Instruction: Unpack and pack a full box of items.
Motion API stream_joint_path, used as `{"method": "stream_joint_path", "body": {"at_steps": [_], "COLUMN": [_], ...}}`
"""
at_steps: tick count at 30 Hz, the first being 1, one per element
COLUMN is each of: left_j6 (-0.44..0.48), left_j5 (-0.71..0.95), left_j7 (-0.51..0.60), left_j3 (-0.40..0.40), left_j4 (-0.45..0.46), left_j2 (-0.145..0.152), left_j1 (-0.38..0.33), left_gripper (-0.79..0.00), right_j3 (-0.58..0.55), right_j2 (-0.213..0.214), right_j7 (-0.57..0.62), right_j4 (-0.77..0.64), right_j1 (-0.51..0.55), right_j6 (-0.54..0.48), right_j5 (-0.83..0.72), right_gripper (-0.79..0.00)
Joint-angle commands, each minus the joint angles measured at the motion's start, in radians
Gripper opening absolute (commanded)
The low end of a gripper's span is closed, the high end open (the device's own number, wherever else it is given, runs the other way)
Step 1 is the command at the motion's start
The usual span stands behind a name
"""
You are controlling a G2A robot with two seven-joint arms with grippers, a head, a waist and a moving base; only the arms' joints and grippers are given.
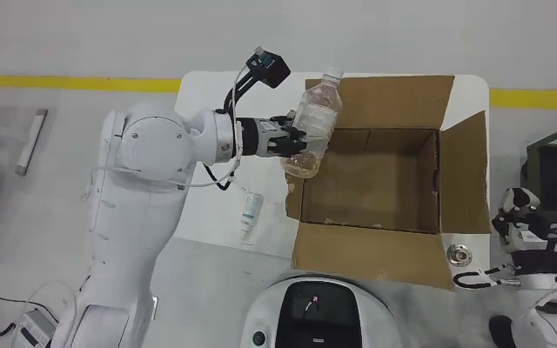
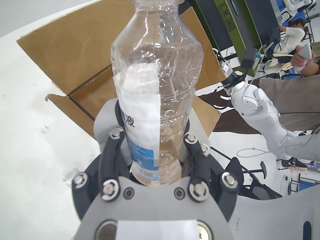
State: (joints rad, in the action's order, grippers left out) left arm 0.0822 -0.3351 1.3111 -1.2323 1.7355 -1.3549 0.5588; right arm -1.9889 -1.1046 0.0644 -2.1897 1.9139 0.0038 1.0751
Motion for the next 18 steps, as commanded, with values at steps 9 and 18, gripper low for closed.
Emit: {"method": "stream_joint_path", "body": {"at_steps": [9,18], "left_j6": [0.0,0.011], "left_j5": [-0.001,0.109], "left_j7": [0.0,-0.02], "left_j3": [0.0,0.092], "left_j4": [0.001,0.003], "left_j2": [0.0,-0.007], "left_j1": [0.001,-0.011], "left_gripper": [-0.785,-0.785], "right_j3": [0.0,0.0], "right_j2": [0.0,0.0], "right_j7": [0.0,0.0], "right_j4": [0.0,0.0], "right_j1": [0.0,0.0], "right_j6": [0.0,0.0], "right_j5": [0.0,0.0], "right_gripper": [-0.785,-0.785]}}
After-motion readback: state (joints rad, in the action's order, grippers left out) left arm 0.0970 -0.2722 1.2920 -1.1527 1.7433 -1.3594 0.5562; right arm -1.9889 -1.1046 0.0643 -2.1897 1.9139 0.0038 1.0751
